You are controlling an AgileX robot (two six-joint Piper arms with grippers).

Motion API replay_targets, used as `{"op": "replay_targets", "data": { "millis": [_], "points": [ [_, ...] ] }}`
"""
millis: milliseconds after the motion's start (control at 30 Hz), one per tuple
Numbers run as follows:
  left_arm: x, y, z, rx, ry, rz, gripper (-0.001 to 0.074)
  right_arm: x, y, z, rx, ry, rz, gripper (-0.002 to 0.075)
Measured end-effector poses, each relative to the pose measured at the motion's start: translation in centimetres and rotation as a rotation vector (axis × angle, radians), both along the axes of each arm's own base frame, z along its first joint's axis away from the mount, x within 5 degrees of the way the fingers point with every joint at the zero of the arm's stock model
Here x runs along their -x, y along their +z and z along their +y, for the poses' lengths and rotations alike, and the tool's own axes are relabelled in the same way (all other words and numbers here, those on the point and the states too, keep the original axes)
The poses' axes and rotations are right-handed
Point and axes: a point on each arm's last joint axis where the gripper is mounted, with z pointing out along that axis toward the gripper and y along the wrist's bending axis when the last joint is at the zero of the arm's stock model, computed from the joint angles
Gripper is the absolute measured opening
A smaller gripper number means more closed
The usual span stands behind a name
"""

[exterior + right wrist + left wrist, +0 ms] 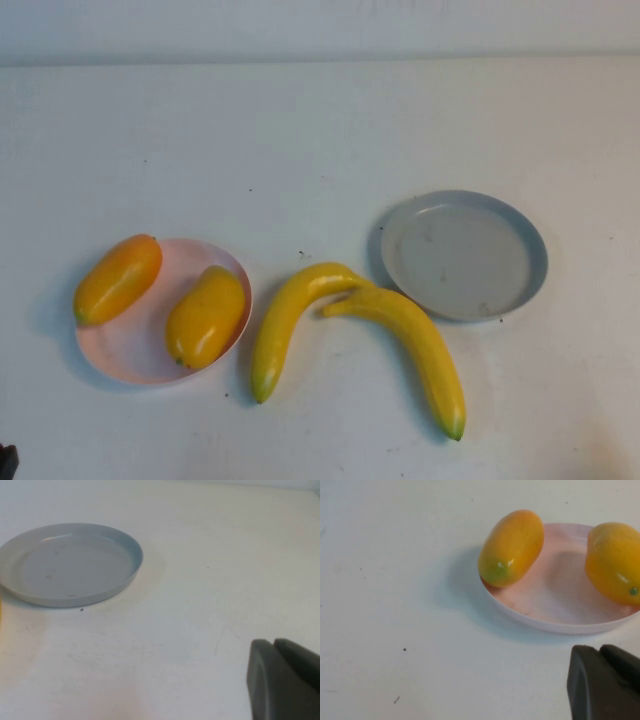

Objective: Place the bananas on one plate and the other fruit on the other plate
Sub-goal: Put another type of fruit in the right plate

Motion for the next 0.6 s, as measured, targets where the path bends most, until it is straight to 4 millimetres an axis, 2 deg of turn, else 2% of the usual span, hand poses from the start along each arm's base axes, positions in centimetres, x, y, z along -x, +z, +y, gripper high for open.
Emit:
{"op": "replay_targets", "data": {
  "millis": [367, 467, 600],
  "points": [
    [0.0, 0.0, 0.0, 0.000, 0.000, 0.000, 0.0001, -0.1, 0.3, 0.0, -0.029, -0.004, -0.036, -0.0017],
    [0.0, 0.0, 0.0, 0.000, 0.000, 0.000, 0.0001, -0.2, 1.1, 0.2, -0.170, -0.014, -0.107, -0.0017],
    [0.0, 0.0, 0.0, 0.000, 0.000, 0.000, 0.0001, -0.3, 2.2, 0.2, -0.447, -0.047, -0.197, -0.0017]
  ]
}}
